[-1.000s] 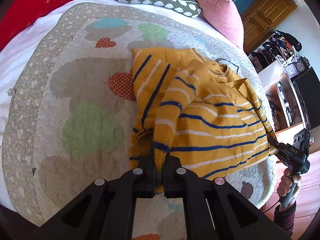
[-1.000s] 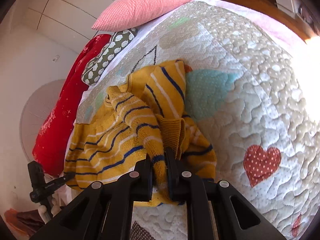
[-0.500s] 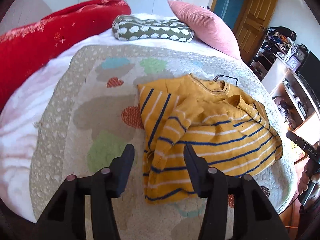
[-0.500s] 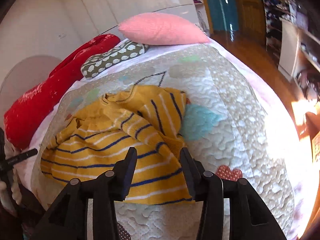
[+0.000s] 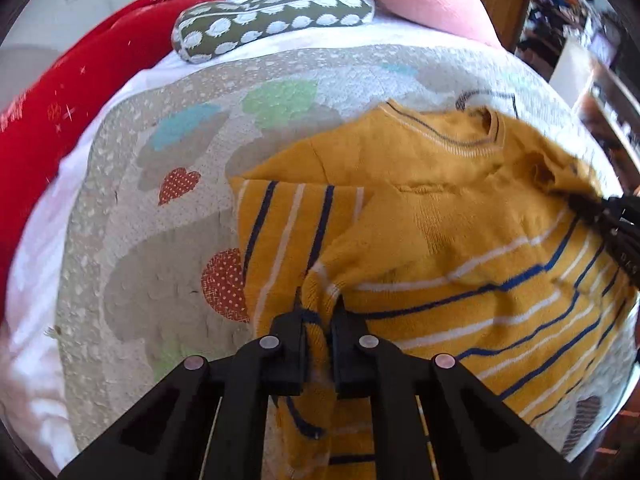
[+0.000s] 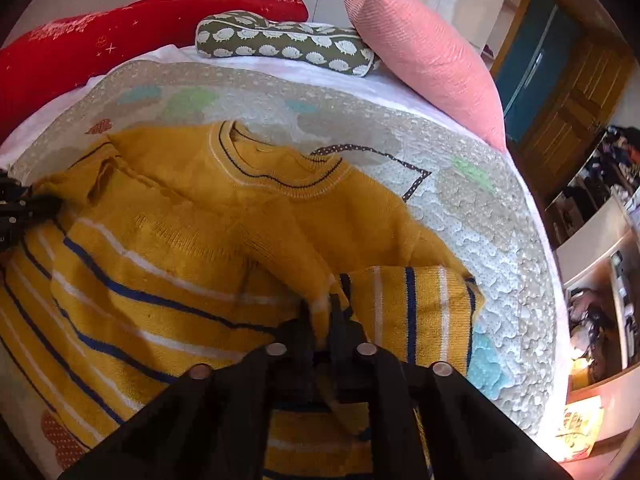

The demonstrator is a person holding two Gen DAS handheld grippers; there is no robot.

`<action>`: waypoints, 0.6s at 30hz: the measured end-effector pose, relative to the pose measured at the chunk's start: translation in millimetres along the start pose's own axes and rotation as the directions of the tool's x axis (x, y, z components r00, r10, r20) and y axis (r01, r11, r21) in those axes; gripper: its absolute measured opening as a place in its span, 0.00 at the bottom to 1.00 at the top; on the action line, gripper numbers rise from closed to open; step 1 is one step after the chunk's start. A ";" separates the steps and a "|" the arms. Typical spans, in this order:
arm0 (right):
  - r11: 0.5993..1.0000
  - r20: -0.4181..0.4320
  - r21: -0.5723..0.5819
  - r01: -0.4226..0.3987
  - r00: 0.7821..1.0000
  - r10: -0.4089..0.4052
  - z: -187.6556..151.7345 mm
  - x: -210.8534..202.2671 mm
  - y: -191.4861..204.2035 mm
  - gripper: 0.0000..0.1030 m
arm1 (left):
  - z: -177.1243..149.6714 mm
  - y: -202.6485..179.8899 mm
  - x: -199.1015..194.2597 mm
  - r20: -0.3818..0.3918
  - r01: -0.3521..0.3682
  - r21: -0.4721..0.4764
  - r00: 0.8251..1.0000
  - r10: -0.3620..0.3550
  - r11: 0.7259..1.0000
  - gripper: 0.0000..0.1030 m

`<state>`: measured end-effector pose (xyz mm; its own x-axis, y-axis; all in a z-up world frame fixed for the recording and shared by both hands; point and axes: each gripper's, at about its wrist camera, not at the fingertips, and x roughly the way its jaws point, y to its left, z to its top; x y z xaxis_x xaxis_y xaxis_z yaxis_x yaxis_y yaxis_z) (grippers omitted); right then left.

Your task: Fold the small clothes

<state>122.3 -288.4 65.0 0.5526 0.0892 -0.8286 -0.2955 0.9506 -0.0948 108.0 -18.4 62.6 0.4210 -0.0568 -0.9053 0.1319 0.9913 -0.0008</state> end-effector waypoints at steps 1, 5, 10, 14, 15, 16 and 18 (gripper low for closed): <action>0.997 0.015 0.061 -0.036 0.999 0.035 2.9 -1.5 -13.1 0.06 | 4.7 11.0 -2.0 0.003 0.041 -0.047 0.999 -0.041 0.998 0.08; 0.939 0.053 0.321 -0.124 0.992 0.113 11.3 4.2 -72.1 0.06 | 19.9 41.6 -1.8 0.014 0.164 -0.199 0.986 -0.164 0.966 0.08; 0.854 0.021 0.490 -0.176 0.981 0.190 9.4 40.0 -106.8 0.06 | 29.8 55.2 29.1 0.000 0.227 -0.308 0.971 -0.239 0.924 0.09; 0.849 0.030 0.493 -0.188 0.979 0.199 19.9 49.9 -103.2 0.06 | 37.4 59.4 40.8 0.013 0.256 -0.347 0.963 -0.268 0.902 0.09; 0.854 0.033 0.486 -0.187 0.980 0.196 24.0 50.7 -101.5 0.06 | 39.1 62.6 41.4 0.026 0.274 -0.363 0.958 -0.284 0.891 0.09; 0.857 0.034 0.480 -0.184 0.981 0.192 27.4 52.1 -100.8 0.06 | 40.7 66.7 43.3 0.035 0.294 -0.385 0.952 -0.304 0.875 0.11; 0.858 0.020 0.481 -0.181 0.980 0.196 30.3 58.7 -102.5 0.07 | 40.5 81.9 48.7 0.060 0.331 -0.448 0.938 -0.341 0.830 0.16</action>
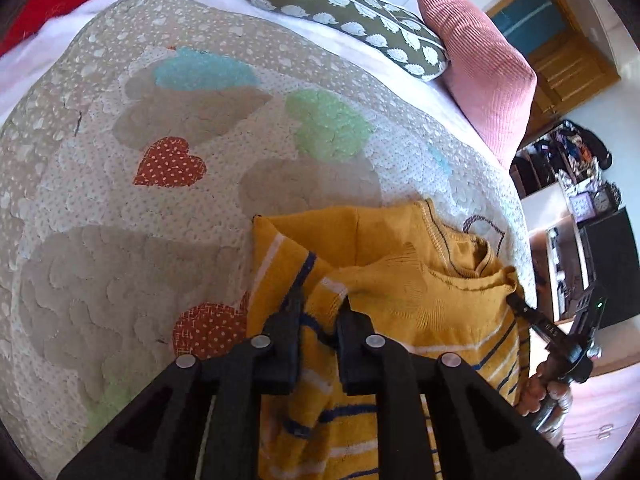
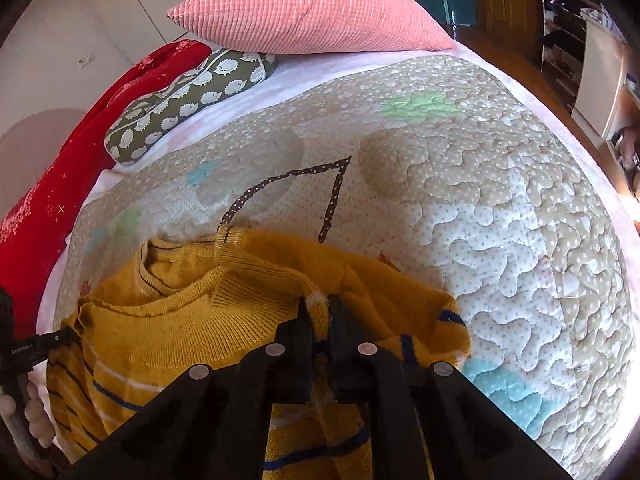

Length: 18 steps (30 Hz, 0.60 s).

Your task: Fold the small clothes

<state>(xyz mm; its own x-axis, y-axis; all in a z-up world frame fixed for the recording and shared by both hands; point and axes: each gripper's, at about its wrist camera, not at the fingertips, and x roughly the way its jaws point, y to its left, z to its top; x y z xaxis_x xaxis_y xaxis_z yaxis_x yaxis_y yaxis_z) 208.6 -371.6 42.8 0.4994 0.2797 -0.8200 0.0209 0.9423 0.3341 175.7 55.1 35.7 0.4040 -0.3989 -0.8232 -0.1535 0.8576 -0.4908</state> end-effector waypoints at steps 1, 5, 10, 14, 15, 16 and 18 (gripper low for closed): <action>1.000 -0.008 0.009 0.002 1.000 -0.002 1.2 3.0 -2.6 0.08 | 2.9 9.2 -1.3 0.010 0.017 -0.047 1.000 -0.016 0.999 0.17; 0.998 0.034 0.061 0.000 0.999 -0.002 0.0 -5.0 -12.3 0.25 | 6.6 47.5 -19.6 0.060 0.124 -0.215 0.992 -0.113 0.969 0.30; 0.998 0.122 0.050 0.045 0.991 -0.051 -4.0 -32.8 -5.3 0.45 | -2.9 47.2 -55.8 0.108 0.123 -0.201 0.989 -0.103 0.972 0.35; 0.994 0.192 0.076 0.074 0.978 -0.087 -5.2 -55.6 0.8 0.47 | -23.8 6.9 -64.3 0.097 0.054 -0.044 0.994 -0.050 0.998 0.39; 0.994 0.203 0.086 0.069 0.976 -0.086 -6.2 -60.1 2.6 0.47 | -32.2 -2.8 -63.4 0.092 0.045 -0.002 0.995 -0.045 0.999 0.40; 0.995 0.209 0.088 0.048 0.976 -0.066 -7.3 -63.3 5.5 0.47 | -40.8 -11.6 -61.3 0.088 0.040 0.037 0.995 -0.043 0.999 0.41; 0.998 0.189 0.062 -0.022 0.982 0.010 -11.1 -63.3 15.7 0.47 | -57.9 -25.5 -53.1 0.081 0.011 0.099 0.997 -0.019 0.995 0.44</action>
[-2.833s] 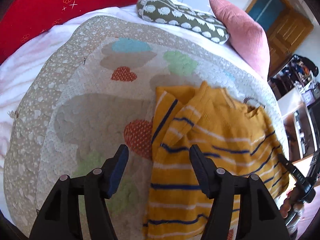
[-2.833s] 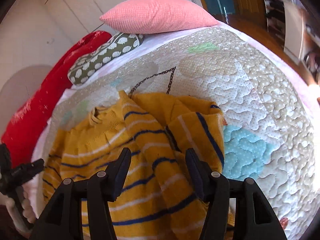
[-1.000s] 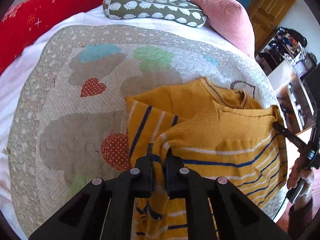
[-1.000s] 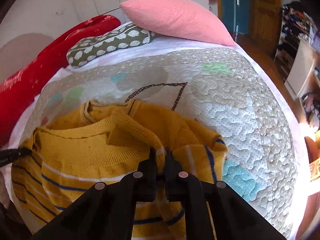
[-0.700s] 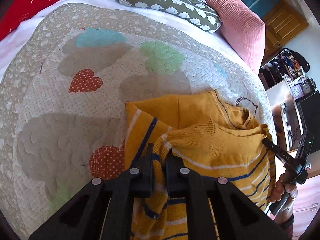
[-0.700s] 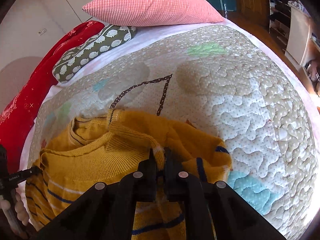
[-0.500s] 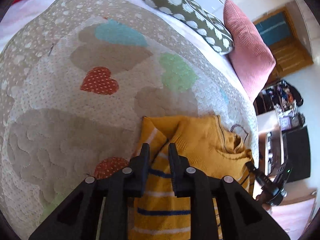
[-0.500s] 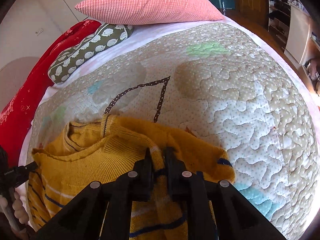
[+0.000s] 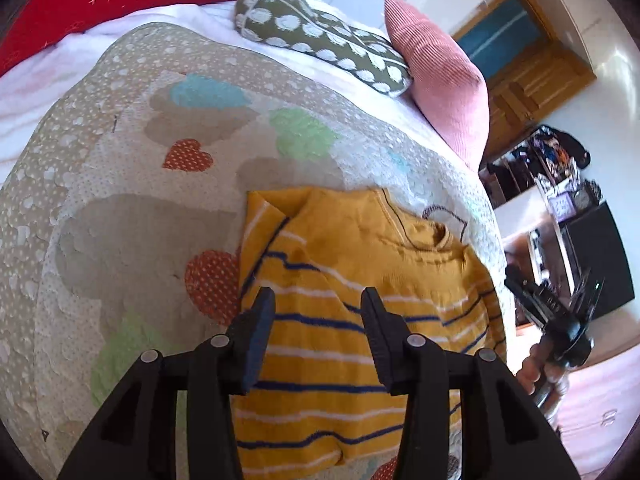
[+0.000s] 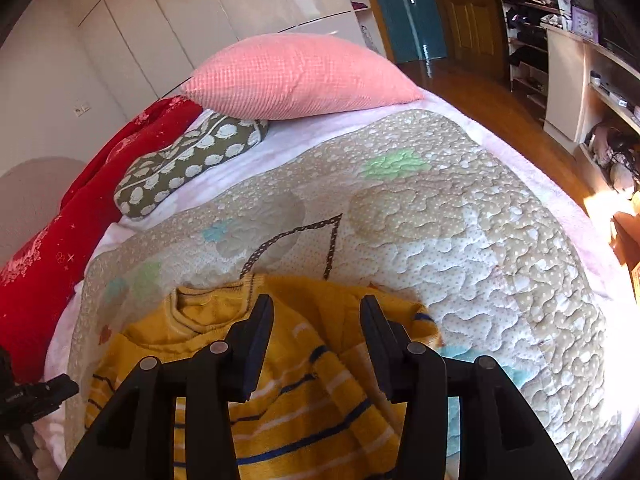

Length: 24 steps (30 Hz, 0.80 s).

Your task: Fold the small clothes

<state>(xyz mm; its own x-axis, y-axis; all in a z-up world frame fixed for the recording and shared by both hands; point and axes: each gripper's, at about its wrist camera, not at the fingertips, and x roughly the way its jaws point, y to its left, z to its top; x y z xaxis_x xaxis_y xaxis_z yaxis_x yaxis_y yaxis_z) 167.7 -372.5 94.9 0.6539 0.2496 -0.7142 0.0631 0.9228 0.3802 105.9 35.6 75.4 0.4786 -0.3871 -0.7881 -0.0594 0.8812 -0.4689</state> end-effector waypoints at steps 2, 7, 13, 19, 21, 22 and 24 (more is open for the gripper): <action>0.992 -0.072 -0.025 -0.122 0.990 0.120 -7.3 8.3 11.2 0.47 | -13.2 -7.8 11.6 -0.017 -0.036 0.040 0.999 0.037 0.999 0.45; 1.000 -0.160 -0.013 -0.028 0.987 0.026 -16.3 43.0 -11.1 0.44 | -35.1 -3.4 30.5 -0.015 -0.140 0.077 0.990 0.142 0.987 0.48; 0.960 -0.087 0.281 -0.011 0.996 0.037 -21.3 16.1 -104.2 0.31 | -32.7 23.5 19.1 -0.035 -0.096 -0.020 0.995 0.096 0.995 0.55; 0.996 -0.004 0.067 0.055 0.998 -0.055 -56.1 -68.2 -92.3 0.44 | -50.9 51.7 -20.0 0.003 -0.069 -0.067 0.998 0.070 0.995 0.61; 0.995 0.010 0.094 0.028 1.000 -0.029 -80.1 -91.3 -103.5 0.47 | -61.8 56.8 -22.7 -0.014 -0.051 -0.069 0.999 0.050 0.996 0.63; 0.993 0.011 0.118 0.015 1.000 -0.017 -91.4 -99.8 -111.8 0.48 | -67.6 58.4 -22.4 -0.023 -0.036 -0.067 0.999 0.034 0.997 0.63; 0.983 0.008 0.181 -0.020 1.000 0.019 -113.9 -111.3 -128.1 0.49 | -79.4 57.0 -17.7 -0.046 -0.005 -0.061 0.999 0.003 0.998 0.63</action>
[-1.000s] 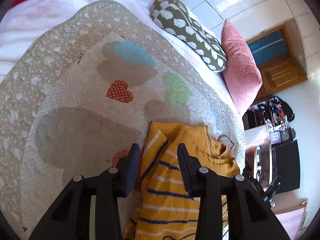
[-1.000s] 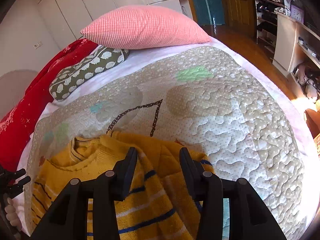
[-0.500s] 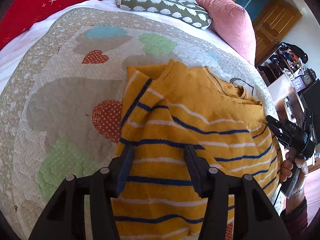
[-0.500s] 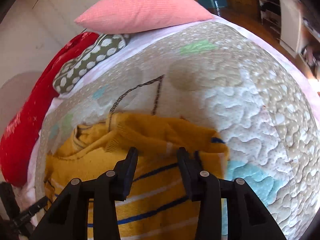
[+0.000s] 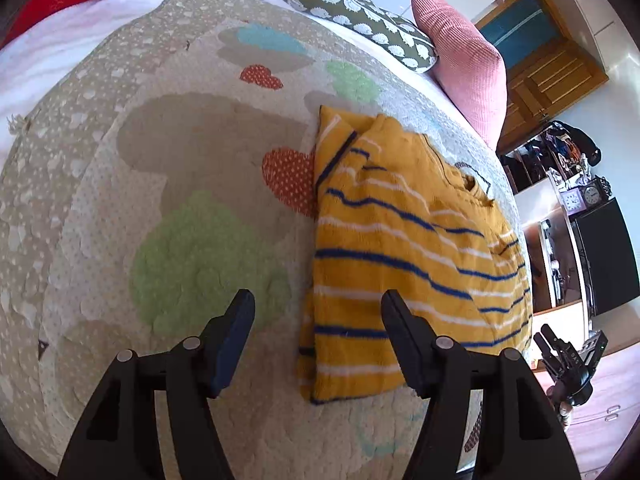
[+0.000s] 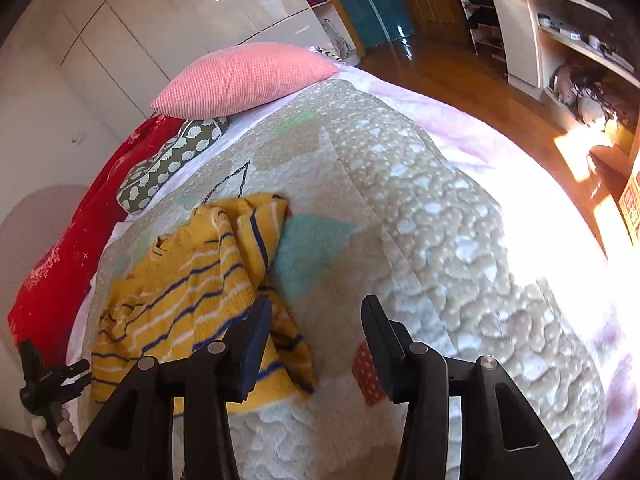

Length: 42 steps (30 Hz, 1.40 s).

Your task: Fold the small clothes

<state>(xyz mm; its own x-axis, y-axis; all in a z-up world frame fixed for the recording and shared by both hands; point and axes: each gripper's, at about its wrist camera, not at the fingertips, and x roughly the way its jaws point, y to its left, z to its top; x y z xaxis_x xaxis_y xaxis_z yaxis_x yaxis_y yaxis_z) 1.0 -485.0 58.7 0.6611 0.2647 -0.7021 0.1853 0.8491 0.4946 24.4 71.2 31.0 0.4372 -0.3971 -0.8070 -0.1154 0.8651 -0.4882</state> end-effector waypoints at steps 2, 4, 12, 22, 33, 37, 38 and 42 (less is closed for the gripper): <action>0.997 -0.017 0.066 -0.040 0.999 0.041 -17.7 -5.8 -18.3 0.49 | -13.3 -5.0 7.7 -0.032 0.042 0.009 0.999 -0.041 0.999 0.64; 0.990 -0.026 0.125 -0.070 0.997 0.074 -30.2 -4.0 -28.6 0.49 | -26.7 -15.8 17.5 -0.057 0.066 0.024 0.996 -0.064 0.998 0.68; 0.944 -0.016 0.254 -0.210 0.975 0.222 -47.8 17.1 -1.7 0.52 | -36.1 -35.2 21.3 -0.068 -0.019 0.041 0.997 0.022 0.999 0.17; 0.966 -0.021 0.184 -0.182 0.982 0.189 -33.4 0.5 15.1 0.12 | -33.3 -48.7 -12.8 -0.040 -0.118 0.129 0.991 0.124 0.984 0.15; 0.983 -0.043 0.173 -0.063 0.997 0.071 -55.6 2.5 -4.1 0.20 | -66.0 14.2 -40.4 0.006 -0.129 -0.072 0.992 0.129 0.989 0.24; 0.993 0.036 0.120 0.001 0.999 -0.006 -63.8 -31.1 6.2 0.20 | -96.9 4.1 -74.2 0.152 -0.172 -0.072 0.972 0.181 0.983 0.50; 0.995 0.054 0.097 0.009 0.998 -0.014 -65.2 -38.8 13.3 0.20 | -102.9 1.3 -77.5 0.179 -0.177 -0.078 0.966 0.189 0.981 0.52; 0.999 0.061 -0.045 -0.004 0.998 0.006 -72.0 -45.2 68.8 0.20 | -113.1 -8.4 -79.1 0.222 -0.253 -0.048 0.941 0.257 0.966 0.53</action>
<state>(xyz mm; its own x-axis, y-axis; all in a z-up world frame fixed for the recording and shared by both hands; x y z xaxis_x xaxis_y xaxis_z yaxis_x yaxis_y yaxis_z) -68.5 -405.7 87.6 0.7052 0.2417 -0.6666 0.1503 0.8678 0.4737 -110.0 60.7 61.3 0.5797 -0.0831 -0.8106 -0.2647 0.9216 -0.2838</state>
